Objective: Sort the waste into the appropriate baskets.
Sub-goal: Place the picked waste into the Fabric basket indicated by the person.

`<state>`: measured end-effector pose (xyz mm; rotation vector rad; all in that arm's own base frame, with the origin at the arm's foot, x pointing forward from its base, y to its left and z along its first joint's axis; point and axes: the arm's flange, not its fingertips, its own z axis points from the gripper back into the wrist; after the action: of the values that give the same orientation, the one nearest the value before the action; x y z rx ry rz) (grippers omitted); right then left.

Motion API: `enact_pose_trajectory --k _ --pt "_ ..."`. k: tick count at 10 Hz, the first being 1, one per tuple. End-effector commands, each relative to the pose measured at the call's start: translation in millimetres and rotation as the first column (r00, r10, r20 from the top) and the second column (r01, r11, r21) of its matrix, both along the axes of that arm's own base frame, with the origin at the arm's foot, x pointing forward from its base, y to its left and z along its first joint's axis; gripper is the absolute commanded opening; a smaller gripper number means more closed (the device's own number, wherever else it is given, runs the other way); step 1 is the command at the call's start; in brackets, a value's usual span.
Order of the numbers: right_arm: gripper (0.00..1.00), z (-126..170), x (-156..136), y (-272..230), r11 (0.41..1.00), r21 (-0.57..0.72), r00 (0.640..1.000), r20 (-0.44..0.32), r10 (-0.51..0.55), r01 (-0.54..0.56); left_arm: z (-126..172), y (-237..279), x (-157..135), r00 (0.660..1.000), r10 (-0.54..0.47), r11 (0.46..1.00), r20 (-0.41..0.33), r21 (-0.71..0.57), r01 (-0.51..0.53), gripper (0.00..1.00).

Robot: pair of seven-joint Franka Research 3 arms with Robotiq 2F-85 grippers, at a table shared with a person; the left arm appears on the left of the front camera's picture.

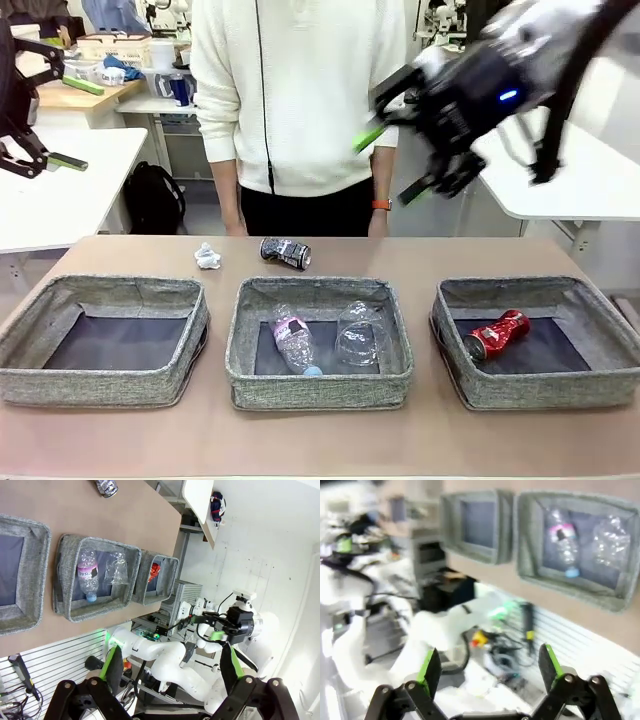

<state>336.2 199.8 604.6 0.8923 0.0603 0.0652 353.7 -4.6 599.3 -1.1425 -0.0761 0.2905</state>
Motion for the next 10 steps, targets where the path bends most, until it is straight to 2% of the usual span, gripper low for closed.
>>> enact_pose_trajectory --k 1,2,3,4,5,6,7,8,9,10 --pt "1.00 -22.3 -17.0 -68.4 0.953 0.264 0.989 -0.027 -0.147 0.149 0.3 1.4 -1.4 1.000 -0.013 1.000 0.001 0.007 0.013 1.00" --pt "1.00 -25.1 -22.4 -94.1 0.912 0.351 0.977 -0.053 -0.205 0.210 0.3 1.4 -1.4 1.000 -0.013 1.000 0.001 0.007 0.013 1.00" --pt "1.00 -30.4 -30.3 -124.7 0.836 0.496 0.970 -0.056 -0.237 0.234 0.3 1.4 -1.4 1.000 -0.013 1.000 0.001 0.007 0.013 1.00" --pt "1.00 -40.4 -35.9 -148.0 0.790 0.530 0.947 -0.093 -0.307 0.308 0.3 1.4 -1.4 1.000 -0.013 1.000 0.001 0.007 0.013 1.00" --pt "1.00 -56.9 -37.5 -162.4 0.800 0.441 0.912 -0.144 -0.385 0.407 0.3 1.4 -1.4 1.000 -0.013 1.000 0.001 0.007 0.013 1.00" --pt "1.00 -69.9 -37.5 -170.5 0.804 0.410 0.901 -0.152 -0.405 0.431 0.3 1.4 -1.4 1.000 -0.013 1.000 0.001 0.007 0.013 1.00" --pt "1.00 -76.3 -38.4 -174.6 0.813 0.385 0.898 -0.152 -0.412 0.438 0.3 1.4 -1.4 1.000 -0.013 1.000 0.001 0.007 0.013 1.00" --pt "1.00 -75.2 -37.6 -169.1 0.867 0.303 0.919 -0.127 -0.374 0.395 0.3 1.4 -1.4 1.000 -0.013 1.000 0.001 0.007 0.013 1.00" --pt "1.00 -58.6 -24.0 -188.2 0.785 0.424 0.891 -0.172 -0.420 0.452 0.3 1.4 -1.4 1.000 -0.013 1.000 0.001 0.007 0.013 1.00" --pt "1.00 -58.6 -24.0 -188.2 0.785 0.424 0.891 -0.172 -0.420 0.452 0.3 1.4 -1.4 1.000 -0.013 1.000 0.001 0.007 0.013 1.00"
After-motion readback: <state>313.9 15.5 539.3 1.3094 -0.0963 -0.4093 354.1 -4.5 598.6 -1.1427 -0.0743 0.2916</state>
